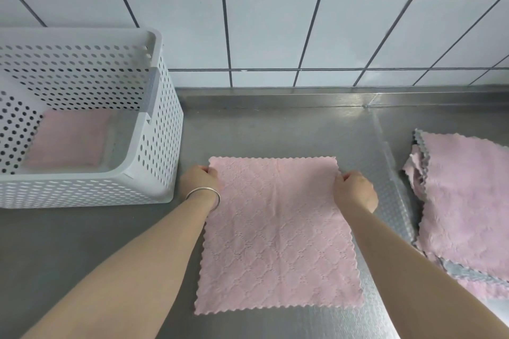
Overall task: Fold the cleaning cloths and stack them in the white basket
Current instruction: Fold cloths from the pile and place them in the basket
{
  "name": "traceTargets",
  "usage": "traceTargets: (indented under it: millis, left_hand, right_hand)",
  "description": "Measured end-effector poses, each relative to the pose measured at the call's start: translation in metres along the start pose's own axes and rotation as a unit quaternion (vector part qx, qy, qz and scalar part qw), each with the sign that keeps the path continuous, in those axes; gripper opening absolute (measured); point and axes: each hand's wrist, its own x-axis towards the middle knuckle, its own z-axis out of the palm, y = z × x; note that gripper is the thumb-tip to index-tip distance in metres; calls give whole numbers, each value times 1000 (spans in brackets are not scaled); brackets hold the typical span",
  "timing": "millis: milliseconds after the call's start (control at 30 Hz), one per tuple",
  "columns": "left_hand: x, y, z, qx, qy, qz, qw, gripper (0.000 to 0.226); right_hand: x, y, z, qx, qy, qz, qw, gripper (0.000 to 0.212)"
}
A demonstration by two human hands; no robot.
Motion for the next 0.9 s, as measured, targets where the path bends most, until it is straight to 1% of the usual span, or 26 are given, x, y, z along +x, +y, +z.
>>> traceTargets:
  millis: [100, 167, 200, 233, 267, 300, 333, 367, 400, 433, 500, 533, 633, 733, 833, 900]
  left_hand:
    - [0, 0, -2, -15, 4, -11, 1000, 29]
    - [-7, 1, -3, -48, 24, -23, 998, 27]
    - [-15, 0, -3, -52, 34, -4, 998, 27]
    - [-26, -3, -2, -38, 39, 46, 997, 29]
    - [-37, -7, 1, -12, 43, 126, 991, 32]
    - [-49, -14, 7, 15, 53, 225, 973, 36]
    - [-61, -22, 15, 52, 66, 319, 944, 39]
    - [-73, -29, 24, 87, 74, 391, 913, 40]
    - [-84, -37, 35, 116, 62, 439, 889, 41]
    - [-96, -43, 44, 145, 42, 460, 875, 46]
    - [-114, -58, 54, 182, -2, 463, 868, 52]
    - [-119, -66, 55, 195, -8, 461, 866, 53]
    - [-119, -92, 54, 231, 6, 458, 858, 60]
    - [-116, -114, 48, 236, 2, 451, 861, 65]
    - [-112, -129, 40, 239, 14, 446, 863, 65]
    - [-110, -138, 36, 242, 19, 432, 868, 62]
  right_hand:
    - [-4, -5, 0, -10, 3, 3, 1000, 34]
    - [-13, -9, -4, -49, 30, -15, 998, 29]
    - [-21, -10, -5, -64, 50, -35, 996, 27]
    - [-31, -10, -5, -71, 71, -68, 993, 27]
    - [-44, -9, -1, -72, 95, -122, 985, 29]
    - [-58, -6, 6, -66, 113, -195, 972, 30]
    - [-74, -3, 15, -55, 122, -272, 953, 32]
    - [-91, 1, 26, -43, 117, -335, 934, 34]
    - [-106, 5, 35, -37, 95, -381, 919, 39]
    - [-119, 10, 45, -42, 66, -407, 910, 45]
    - [-139, 20, 59, -51, 18, -417, 907, 51]
    - [-145, 25, 63, -45, 8, -410, 911, 51]
    - [-155, 47, 68, -32, 6, -371, 928, 48]
    - [-155, 81, 65, -49, 9, -320, 946, 56]
    - [-151, 110, 53, -65, 25, -287, 955, 60]
    - [-148, 125, 46, -71, 22, -281, 957, 60]
